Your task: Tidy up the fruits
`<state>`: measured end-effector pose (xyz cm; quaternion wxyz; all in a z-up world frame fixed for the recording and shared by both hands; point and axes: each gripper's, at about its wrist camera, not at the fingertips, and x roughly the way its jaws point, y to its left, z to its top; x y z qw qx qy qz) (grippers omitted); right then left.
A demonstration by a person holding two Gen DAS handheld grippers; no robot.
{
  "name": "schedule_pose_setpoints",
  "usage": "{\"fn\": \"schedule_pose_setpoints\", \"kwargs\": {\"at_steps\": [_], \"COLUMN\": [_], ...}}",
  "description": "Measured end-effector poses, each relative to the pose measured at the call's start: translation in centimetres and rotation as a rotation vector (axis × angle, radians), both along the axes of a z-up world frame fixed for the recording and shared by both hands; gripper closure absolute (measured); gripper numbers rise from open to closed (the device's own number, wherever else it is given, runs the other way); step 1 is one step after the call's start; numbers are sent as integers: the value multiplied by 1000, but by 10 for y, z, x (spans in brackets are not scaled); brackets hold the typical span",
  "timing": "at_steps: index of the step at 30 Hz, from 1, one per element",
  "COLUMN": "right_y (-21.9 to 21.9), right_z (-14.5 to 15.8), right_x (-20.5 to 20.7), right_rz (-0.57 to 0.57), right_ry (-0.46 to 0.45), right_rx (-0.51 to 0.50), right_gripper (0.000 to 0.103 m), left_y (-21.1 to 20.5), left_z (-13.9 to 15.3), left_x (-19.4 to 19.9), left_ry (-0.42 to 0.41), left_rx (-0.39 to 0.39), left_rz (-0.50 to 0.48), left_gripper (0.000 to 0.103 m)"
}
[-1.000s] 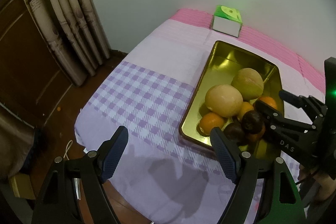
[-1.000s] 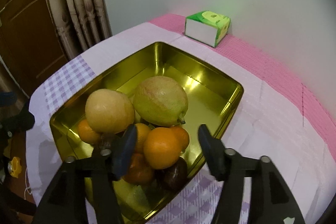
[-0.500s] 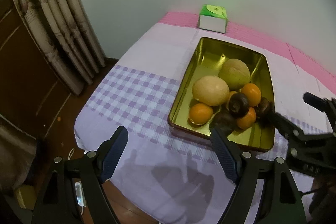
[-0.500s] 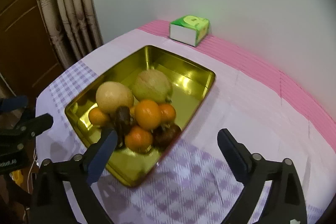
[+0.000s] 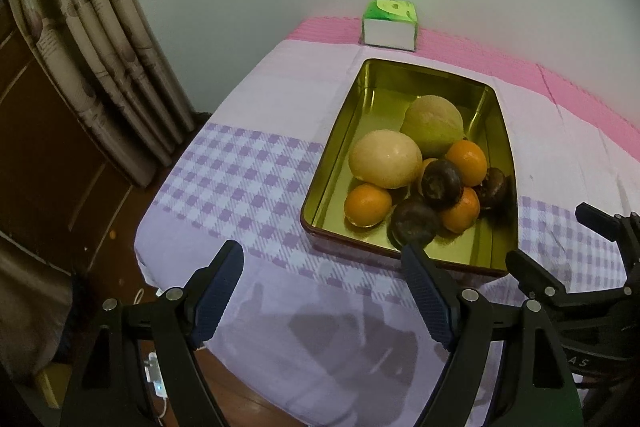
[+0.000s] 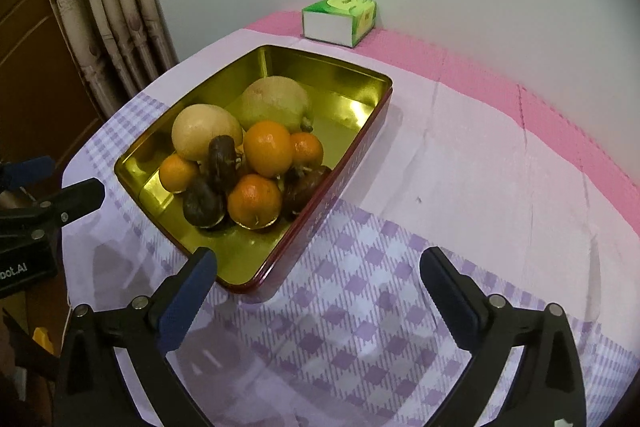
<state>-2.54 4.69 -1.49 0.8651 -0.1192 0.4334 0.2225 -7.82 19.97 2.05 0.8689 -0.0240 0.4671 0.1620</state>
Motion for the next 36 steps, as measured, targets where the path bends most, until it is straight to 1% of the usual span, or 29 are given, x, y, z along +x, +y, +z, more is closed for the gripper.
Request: {"fn": "schedule_pose_setpoints", "kwargs": {"at_steps": [23, 36], "right_y": [3, 2], "right_z": [-8, -8], "right_x": [1, -1], "right_rz": [-9, -6], "right_ry": [20, 25], "right_rx": [-35, -31], "right_gripper": [2, 2], "left_y": [-4, -6], "left_z": [-7, -9], "left_x": [1, 1], "left_ry": [25, 30], "left_rx": [12, 19], "left_rz": [-16, -26], "left_gripper": [22, 22]}}
